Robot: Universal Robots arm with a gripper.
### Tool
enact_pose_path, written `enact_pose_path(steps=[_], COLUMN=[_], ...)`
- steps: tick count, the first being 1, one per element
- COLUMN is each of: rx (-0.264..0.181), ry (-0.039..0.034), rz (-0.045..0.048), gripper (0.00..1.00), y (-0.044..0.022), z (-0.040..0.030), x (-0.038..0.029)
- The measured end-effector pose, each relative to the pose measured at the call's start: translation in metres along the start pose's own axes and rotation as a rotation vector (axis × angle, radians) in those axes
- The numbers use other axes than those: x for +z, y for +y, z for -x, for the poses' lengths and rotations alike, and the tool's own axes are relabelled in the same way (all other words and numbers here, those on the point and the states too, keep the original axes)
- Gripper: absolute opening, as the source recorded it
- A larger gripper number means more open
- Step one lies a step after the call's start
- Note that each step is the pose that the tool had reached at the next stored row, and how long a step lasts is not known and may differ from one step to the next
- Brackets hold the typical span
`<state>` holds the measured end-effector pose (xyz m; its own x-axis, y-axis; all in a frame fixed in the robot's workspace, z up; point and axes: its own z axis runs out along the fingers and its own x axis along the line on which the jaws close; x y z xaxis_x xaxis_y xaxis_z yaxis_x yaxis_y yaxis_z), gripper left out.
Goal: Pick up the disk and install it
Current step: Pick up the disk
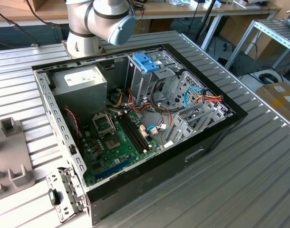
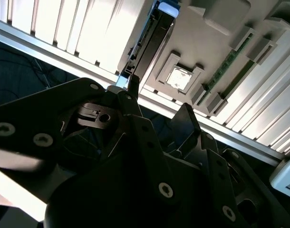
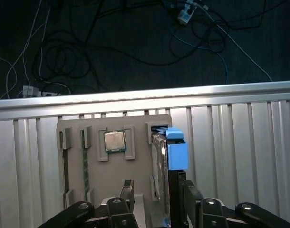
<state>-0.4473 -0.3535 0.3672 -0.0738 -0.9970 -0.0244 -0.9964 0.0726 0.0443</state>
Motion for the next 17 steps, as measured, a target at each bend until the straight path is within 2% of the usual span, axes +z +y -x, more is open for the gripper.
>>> enact_pose_path(steps=[8, 17], rx=[0.000, -0.001], ry=[-0.0001, 0.0000], rz=[-0.0002, -0.0001], gripper=[0.54, 0.54], y=[0.0015, 0.0054], z=[0.0119, 0.0140], x=[0.0049, 0.0151])
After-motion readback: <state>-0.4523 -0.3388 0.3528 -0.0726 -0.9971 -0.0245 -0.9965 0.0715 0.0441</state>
